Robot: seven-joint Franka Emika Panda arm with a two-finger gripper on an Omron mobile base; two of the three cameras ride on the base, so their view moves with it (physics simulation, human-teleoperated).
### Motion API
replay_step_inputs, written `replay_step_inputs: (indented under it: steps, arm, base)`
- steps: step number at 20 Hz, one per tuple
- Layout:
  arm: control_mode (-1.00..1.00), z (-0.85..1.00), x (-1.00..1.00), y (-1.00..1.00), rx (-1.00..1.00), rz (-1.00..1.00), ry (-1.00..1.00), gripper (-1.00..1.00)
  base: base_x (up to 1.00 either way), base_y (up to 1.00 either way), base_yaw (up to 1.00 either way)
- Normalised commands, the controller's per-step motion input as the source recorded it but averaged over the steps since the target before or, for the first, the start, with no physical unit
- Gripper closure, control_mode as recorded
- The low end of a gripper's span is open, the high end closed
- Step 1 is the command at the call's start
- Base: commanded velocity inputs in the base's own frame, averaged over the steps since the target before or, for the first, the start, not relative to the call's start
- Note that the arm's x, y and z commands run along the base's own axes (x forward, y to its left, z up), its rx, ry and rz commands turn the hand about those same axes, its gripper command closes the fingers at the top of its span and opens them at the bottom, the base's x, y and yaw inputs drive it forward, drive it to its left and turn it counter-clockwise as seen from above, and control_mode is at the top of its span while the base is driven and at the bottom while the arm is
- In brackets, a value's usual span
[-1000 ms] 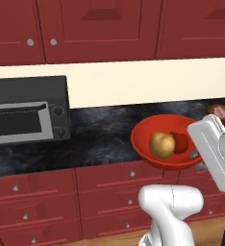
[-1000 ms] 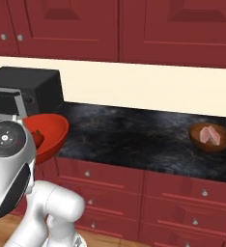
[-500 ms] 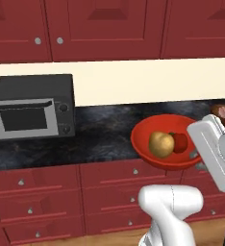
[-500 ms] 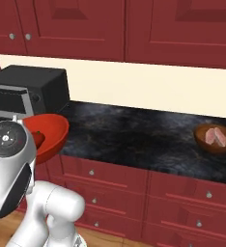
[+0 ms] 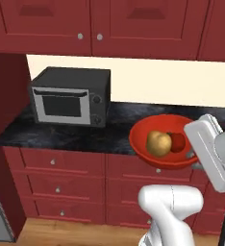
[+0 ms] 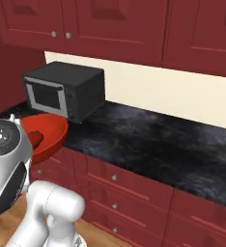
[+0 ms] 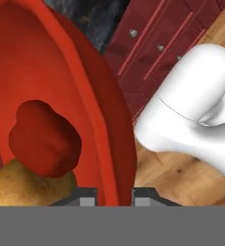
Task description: Place the bowl with the bell pepper and potato on the top shelf of the fridge. Place the bowl with the steaks on the second highest shelf of the fridge.
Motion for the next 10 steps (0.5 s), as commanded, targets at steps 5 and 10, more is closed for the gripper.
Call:
replay_step_inputs:
  steps: [5, 10]
  arm:
    - [1.00, 0.00, 0.00, 0.00, 0.00, 0.00, 0.00, 1.00]
    - [1.00, 0.00, 0.00, 0.00, 0.00, 0.00, 0.00, 1.00]
  base:
    - [-0.29, 0.00, 0.86]
    - [0.12, 0.38, 0.81]
